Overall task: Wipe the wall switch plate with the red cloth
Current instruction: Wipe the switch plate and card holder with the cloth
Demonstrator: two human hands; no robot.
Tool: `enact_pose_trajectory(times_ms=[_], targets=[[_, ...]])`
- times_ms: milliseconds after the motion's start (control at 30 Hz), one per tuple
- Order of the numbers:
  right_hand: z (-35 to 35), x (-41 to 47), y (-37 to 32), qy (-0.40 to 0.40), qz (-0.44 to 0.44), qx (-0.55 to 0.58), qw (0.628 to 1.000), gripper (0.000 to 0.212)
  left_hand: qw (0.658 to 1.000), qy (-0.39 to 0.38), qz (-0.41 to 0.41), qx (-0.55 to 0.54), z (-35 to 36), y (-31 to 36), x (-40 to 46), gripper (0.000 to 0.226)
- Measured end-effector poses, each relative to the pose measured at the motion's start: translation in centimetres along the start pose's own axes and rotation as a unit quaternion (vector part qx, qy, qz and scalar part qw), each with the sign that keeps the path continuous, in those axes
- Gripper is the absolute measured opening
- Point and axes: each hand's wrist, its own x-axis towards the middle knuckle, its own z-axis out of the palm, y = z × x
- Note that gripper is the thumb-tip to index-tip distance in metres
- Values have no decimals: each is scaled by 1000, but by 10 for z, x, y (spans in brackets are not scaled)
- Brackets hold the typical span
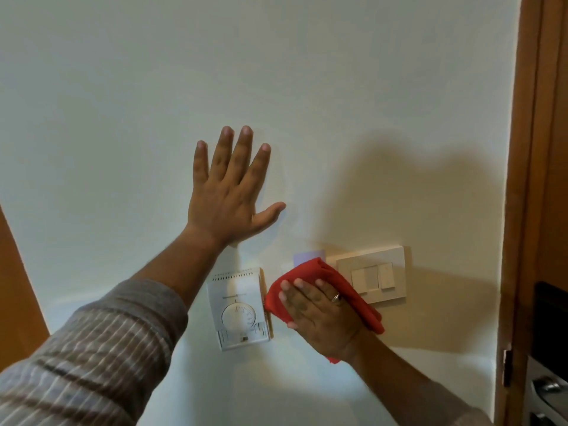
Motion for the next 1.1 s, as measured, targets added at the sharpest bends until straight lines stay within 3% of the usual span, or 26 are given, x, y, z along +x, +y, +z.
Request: enact_pose_trajectory(times_ms=[100, 200, 267, 333, 400, 600, 667, 733, 800, 933, 1033, 1100], targets=[[-1, -4, 7, 3, -28, -3, 1000, 53, 1000, -4, -1, 3, -1, -1, 0, 96], [-1, -2, -14, -7, 129, -1, 992, 67, 1000, -6, -1, 0, -1, -1, 1, 96], [-3, 3, -33, -17, 255, 24, 967, 68, 1000, -8, -1, -1, -2, 0, 1, 96], [-4, 8, -42, -24, 315, 33, 948, 69, 1000, -11, -1, -3, -3, 0, 2, 96], [-4, 7, -39, -35, 288, 26, 957, 70, 1000, -16, -4, -5, -4, 0, 3, 96], [-5, 8, 7, -24, 46, 17, 999, 60, 1000, -27, -7, -12, -3, 3, 2, 99], [-6, 10, 13, -18, 19, 17, 1000, 60, 999, -30, -9, -14, -5, 4, 2, 99], [-8, 9, 6, -17, 73, 23, 997, 62, 999, -30, -7, -12, -6, 6, 1, 99], [-9, 9, -12, -35, 206, 34, 977, 67, 1000, -26, -4, -7, -7, 7, 0, 98], [-11, 20, -52, -44, 450, 60, 890, 71, 1000, -20, -4, -4, -8, 8, 2, 97], [-8, 27, -64, -40, 506, 78, 858, 73, 1000, -22, -2, -7, -8, 8, 3, 97], [-3, 17, -59, -43, 441, 74, 893, 74, 1000, -25, -5, -10, -8, 6, 3, 98]])
